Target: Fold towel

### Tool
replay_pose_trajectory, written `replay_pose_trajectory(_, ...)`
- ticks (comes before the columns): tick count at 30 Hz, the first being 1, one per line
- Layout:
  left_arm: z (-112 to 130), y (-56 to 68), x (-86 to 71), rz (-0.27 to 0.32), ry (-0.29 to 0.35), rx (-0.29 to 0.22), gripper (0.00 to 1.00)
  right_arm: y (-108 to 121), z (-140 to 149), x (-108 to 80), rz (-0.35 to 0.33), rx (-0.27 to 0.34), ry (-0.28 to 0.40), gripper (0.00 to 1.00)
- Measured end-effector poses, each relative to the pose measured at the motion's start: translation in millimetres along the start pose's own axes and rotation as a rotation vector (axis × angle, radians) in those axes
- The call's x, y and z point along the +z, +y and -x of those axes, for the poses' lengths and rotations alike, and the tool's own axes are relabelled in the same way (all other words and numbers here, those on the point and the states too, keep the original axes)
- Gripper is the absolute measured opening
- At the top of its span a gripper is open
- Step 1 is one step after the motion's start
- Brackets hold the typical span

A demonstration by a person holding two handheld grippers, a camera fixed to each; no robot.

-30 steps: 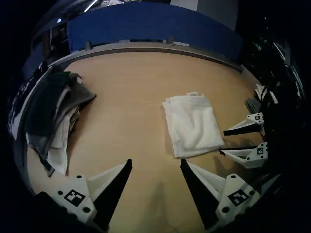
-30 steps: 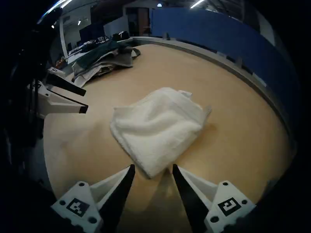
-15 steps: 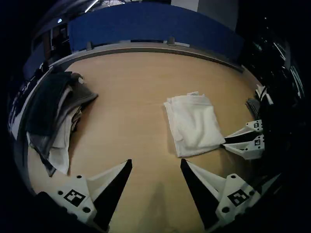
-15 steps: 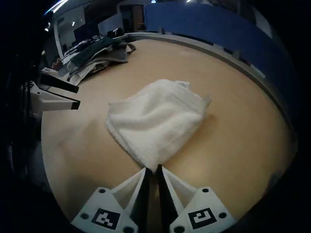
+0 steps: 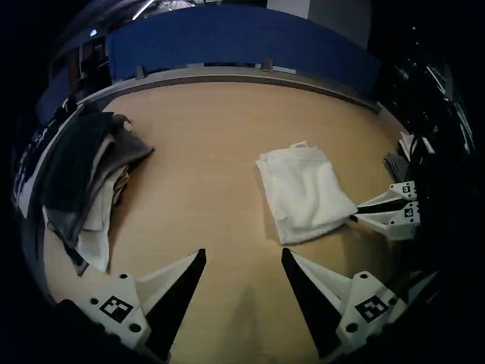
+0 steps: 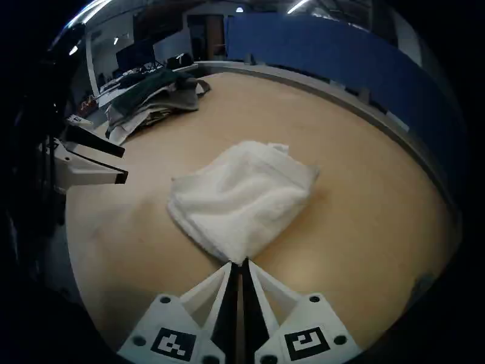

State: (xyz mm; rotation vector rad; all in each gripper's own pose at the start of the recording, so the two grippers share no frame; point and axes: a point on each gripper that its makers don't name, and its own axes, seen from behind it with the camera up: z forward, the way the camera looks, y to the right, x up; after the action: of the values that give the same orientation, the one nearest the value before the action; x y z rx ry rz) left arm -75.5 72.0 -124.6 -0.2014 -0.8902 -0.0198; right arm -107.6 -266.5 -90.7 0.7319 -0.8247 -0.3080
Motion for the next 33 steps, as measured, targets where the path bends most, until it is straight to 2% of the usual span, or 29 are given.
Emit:
replay_pose_trajectory(10,-5,-1.3,-4.9,-0.003,0.014,0.000,0.93,9,-48,-26.6,0.032,-0.056,0.126,0.04)
replay_pose_trajectory(21,-8,0.7,-8.9,-0.005,0.029,0.001,0.93,21,-97,-64.0,0.072,-0.126,0.251,0.04)
replay_pose_trajectory(33,-16,3.8,-11.7,-0.003,0.042,0.007,0.93,20,-131,-92.1,0.076,-0.125,0.330,0.04)
